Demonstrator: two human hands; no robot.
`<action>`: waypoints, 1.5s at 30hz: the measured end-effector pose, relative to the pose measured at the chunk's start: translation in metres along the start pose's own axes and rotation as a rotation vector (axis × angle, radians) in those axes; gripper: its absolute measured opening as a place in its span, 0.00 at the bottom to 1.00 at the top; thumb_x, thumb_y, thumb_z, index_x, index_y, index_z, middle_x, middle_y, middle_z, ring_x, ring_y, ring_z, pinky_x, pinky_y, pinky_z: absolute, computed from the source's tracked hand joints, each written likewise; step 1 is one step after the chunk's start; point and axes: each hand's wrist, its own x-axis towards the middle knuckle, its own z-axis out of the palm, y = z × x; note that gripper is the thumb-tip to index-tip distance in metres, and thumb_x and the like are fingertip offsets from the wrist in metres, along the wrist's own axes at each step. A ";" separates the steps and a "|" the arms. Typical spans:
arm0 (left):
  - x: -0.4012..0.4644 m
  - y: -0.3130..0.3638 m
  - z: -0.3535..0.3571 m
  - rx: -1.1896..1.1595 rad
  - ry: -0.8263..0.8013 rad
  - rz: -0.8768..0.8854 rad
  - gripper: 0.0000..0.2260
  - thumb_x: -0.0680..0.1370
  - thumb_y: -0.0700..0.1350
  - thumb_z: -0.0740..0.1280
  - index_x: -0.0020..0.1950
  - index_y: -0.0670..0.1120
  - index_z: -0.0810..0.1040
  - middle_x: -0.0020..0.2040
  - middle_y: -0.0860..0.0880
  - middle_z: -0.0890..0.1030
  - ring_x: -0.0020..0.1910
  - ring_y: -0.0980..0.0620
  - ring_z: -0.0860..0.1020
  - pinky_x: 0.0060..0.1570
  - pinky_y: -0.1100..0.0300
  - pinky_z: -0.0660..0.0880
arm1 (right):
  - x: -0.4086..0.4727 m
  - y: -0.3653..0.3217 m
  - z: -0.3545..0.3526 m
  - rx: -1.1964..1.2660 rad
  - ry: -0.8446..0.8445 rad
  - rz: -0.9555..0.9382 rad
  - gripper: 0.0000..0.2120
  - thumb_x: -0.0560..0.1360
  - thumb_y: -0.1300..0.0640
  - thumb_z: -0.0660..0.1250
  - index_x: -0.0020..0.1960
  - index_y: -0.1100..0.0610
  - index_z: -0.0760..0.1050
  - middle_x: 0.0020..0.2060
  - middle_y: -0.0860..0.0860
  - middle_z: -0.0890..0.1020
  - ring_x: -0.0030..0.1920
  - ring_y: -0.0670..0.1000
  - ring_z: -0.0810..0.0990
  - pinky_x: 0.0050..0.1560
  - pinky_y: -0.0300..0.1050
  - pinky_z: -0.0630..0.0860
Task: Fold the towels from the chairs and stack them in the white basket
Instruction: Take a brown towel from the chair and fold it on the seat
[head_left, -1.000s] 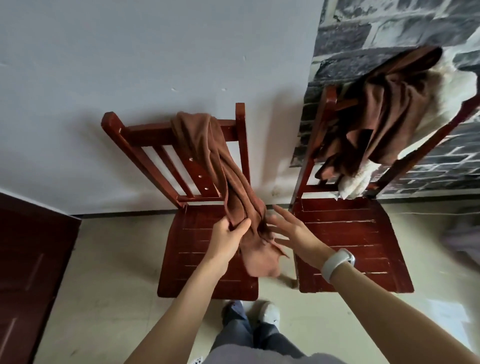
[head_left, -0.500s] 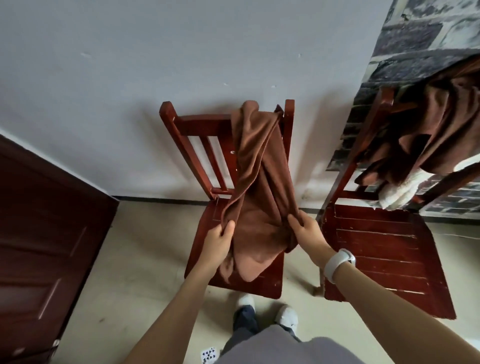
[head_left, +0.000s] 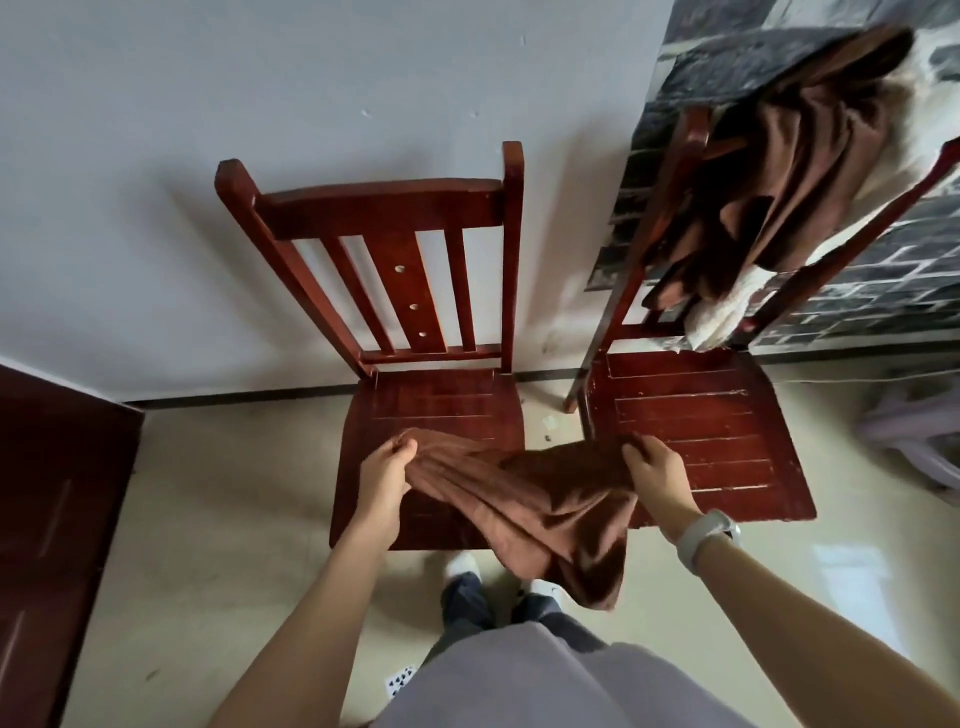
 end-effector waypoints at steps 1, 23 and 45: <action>0.003 0.007 -0.003 -0.055 0.018 0.006 0.05 0.76 0.37 0.63 0.50 0.44 0.77 0.36 0.50 0.81 0.40 0.52 0.77 0.47 0.57 0.73 | -0.001 -0.008 -0.003 0.041 0.041 -0.007 0.10 0.77 0.63 0.59 0.54 0.65 0.75 0.44 0.55 0.77 0.47 0.54 0.75 0.52 0.48 0.71; 0.032 0.079 -0.054 0.419 0.087 0.470 0.13 0.77 0.40 0.63 0.62 0.44 0.72 0.55 0.46 0.76 0.54 0.51 0.73 0.55 0.59 0.68 | 0.007 -0.060 -0.023 0.162 0.186 -0.054 0.10 0.78 0.61 0.58 0.55 0.63 0.75 0.43 0.56 0.77 0.43 0.54 0.74 0.43 0.43 0.68; 0.078 0.033 -0.111 1.214 -0.314 0.431 0.08 0.77 0.39 0.63 0.48 0.49 0.80 0.48 0.49 0.80 0.55 0.47 0.77 0.52 0.57 0.71 | 0.000 -0.046 0.020 -0.591 -0.361 -0.257 0.09 0.70 0.64 0.63 0.41 0.50 0.76 0.49 0.50 0.81 0.51 0.55 0.78 0.51 0.45 0.75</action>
